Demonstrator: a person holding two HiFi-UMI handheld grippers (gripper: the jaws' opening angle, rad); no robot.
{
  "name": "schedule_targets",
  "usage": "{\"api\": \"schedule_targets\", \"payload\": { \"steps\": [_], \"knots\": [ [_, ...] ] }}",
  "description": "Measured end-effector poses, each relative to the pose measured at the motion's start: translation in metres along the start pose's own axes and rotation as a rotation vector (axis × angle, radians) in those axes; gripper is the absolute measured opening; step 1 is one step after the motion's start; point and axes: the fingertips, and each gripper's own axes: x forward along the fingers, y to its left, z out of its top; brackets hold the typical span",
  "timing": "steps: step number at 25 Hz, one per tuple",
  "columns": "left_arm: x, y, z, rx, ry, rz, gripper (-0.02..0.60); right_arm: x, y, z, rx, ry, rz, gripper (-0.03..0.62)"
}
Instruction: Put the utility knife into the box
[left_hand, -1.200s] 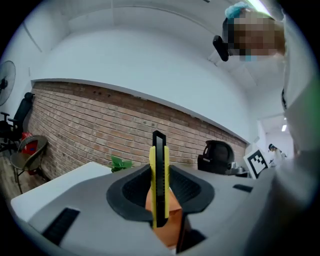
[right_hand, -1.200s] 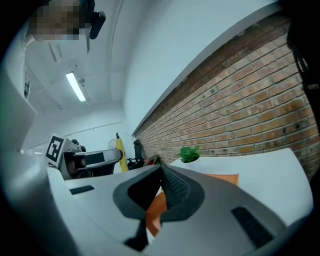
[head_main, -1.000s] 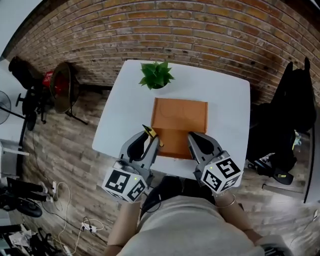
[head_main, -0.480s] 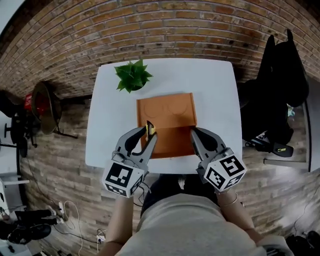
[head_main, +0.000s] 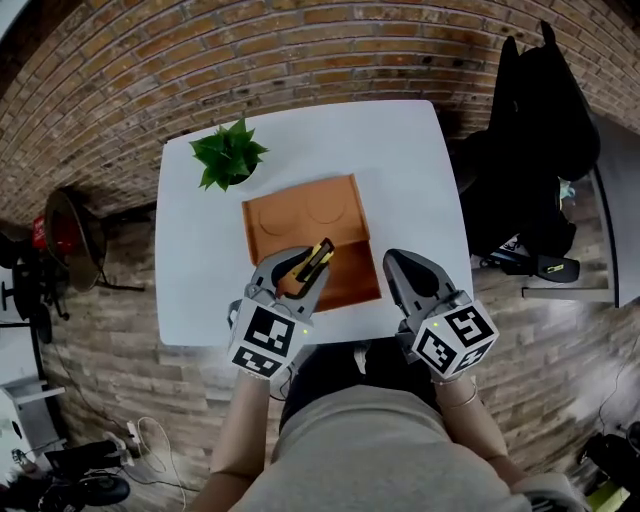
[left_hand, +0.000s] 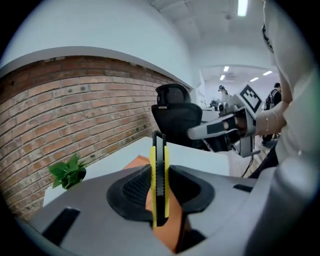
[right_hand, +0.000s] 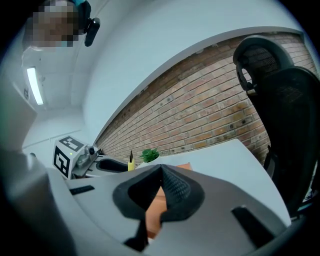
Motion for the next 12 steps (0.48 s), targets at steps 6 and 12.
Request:
{"api": "schedule_targets", "payload": {
  "steps": [6,12],
  "knots": [
    [0.02,-0.014,-0.026,0.125,0.138,-0.049,0.11,-0.007,-0.011,-0.007,0.015,0.008,-0.028,-0.002],
    [0.037,-0.02,-0.047,0.169,0.226,-0.104,0.11,-0.004,-0.015,-0.017,0.042,0.024,-0.033,-0.002]
  ]
}}
